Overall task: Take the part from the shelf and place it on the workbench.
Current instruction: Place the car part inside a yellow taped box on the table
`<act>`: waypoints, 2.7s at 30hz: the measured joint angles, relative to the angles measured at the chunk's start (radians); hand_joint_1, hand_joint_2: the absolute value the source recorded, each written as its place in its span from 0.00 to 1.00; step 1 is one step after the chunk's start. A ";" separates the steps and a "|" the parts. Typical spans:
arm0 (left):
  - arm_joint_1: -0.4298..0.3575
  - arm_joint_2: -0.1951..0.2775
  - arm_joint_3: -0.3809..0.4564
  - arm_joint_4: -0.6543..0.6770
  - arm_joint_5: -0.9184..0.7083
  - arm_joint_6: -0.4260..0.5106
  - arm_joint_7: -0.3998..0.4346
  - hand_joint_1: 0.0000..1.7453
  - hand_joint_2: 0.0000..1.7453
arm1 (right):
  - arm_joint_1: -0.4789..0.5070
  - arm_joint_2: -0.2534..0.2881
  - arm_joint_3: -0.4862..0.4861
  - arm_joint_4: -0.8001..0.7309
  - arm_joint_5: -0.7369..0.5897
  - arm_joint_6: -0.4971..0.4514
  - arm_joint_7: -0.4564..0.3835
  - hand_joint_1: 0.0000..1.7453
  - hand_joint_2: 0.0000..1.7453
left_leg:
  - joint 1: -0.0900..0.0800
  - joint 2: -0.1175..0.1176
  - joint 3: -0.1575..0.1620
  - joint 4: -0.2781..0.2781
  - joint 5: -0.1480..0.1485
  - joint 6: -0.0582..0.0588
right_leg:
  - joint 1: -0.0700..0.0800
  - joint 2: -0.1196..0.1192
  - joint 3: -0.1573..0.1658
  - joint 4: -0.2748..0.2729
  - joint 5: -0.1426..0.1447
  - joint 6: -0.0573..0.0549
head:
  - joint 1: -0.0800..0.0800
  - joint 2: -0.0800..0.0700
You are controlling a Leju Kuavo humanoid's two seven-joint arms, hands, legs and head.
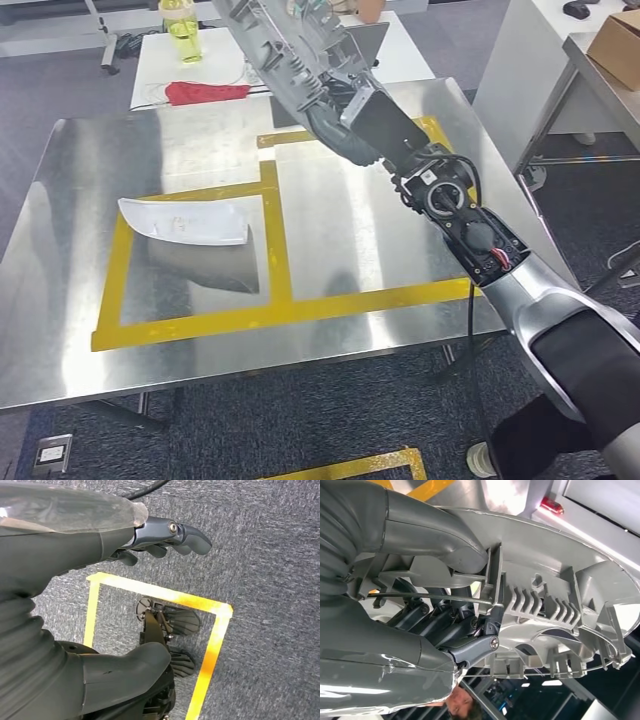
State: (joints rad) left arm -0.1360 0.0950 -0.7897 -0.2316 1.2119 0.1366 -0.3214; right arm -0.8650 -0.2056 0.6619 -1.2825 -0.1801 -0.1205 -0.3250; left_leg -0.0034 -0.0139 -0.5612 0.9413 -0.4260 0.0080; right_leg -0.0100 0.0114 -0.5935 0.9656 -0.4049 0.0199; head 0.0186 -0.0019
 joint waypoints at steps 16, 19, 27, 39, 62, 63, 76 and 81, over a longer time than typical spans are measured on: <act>0.001 -0.001 0.000 0.000 0.004 0.000 -0.004 0.00 1.00 | -0.073 0.006 0.063 0.097 0.322 -0.095 0.090 1.00 1.00 | -0.001 -0.001 -0.001 0.001 0.000 0.000 | 0.000 -0.001 0.000 -0.001 0.001 0.001 | 0.000 0.000; 0.001 -0.002 0.000 0.000 0.004 0.000 -0.006 0.00 1.00 | -0.113 0.008 0.104 0.140 0.561 -0.121 0.163 1.00 1.00 | -0.001 -0.001 -0.001 0.001 0.000 0.000 | 0.000 -0.001 0.000 -0.001 0.001 0.001 | 0.000 0.000; 0.000 -0.002 0.000 0.000 0.004 -0.002 -0.008 0.00 1.00 | -0.145 0.020 0.187 0.259 0.757 -0.115 0.200 1.00 1.00 | -0.001 -0.001 -0.001 0.001 0.000 0.000 | 0.000 -0.001 0.000 -0.001 0.001 0.001 | 0.000 0.000; 0.000 -0.003 -0.001 0.000 0.007 -0.006 -0.013 0.00 1.00 | -0.160 0.031 0.255 0.380 0.829 -0.072 0.209 1.00 1.00 | -0.001 -0.001 -0.001 0.001 0.000 0.000 | 0.000 -0.001 0.000 -0.001 0.001 0.001 | 0.000 0.000; 0.015 0.000 -0.001 0.000 0.025 -0.023 -0.031 0.00 1.00 | 0.084 -0.045 0.278 0.707 0.800 0.004 0.225 1.00 1.00 | -0.001 0.000 0.009 0.002 -0.005 0.001 | 0.001 0.001 0.009 -0.004 -0.002 0.001 | -0.001 0.000; 0.015 0.000 -0.001 0.000 0.026 -0.024 -0.033 0.00 1.00 | 0.087 -0.048 0.276 0.711 0.796 0.004 0.227 1.00 1.00 | -0.001 0.000 0.010 0.002 -0.005 0.001 | 0.001 0.000 0.011 -0.005 -0.003 0.002 | -0.001 0.000; 0.015 0.000 -0.001 0.000 0.027 -0.025 -0.042 0.00 1.00 | 0.098 -0.058 0.251 0.734 0.776 -0.001 0.218 1.00 1.00 | -0.001 -0.001 0.017 0.002 -0.006 0.003 | 0.001 -0.001 0.021 -0.007 -0.004 0.003 | -0.002 0.000; 0.014 0.000 -0.001 0.000 0.027 -0.024 -0.042 0.00 1.00 | 0.106 -0.056 0.240 0.737 0.752 -0.012 0.186 1.00 1.00 | -0.001 -0.001 0.018 0.002 -0.006 0.003 | 0.001 -0.001 0.023 -0.008 -0.003 0.004 | -0.002 0.000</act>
State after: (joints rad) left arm -0.1216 0.0954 -0.7904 -0.2314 1.2394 0.1123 -0.3635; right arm -0.7586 -0.2620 0.9023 -0.5451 0.5719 -0.1329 -0.1394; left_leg -0.0046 -0.0152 -0.5437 0.9432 -0.4323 0.0114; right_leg -0.0092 0.0101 -0.5704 0.9571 -0.4079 0.0243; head 0.0170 -0.0019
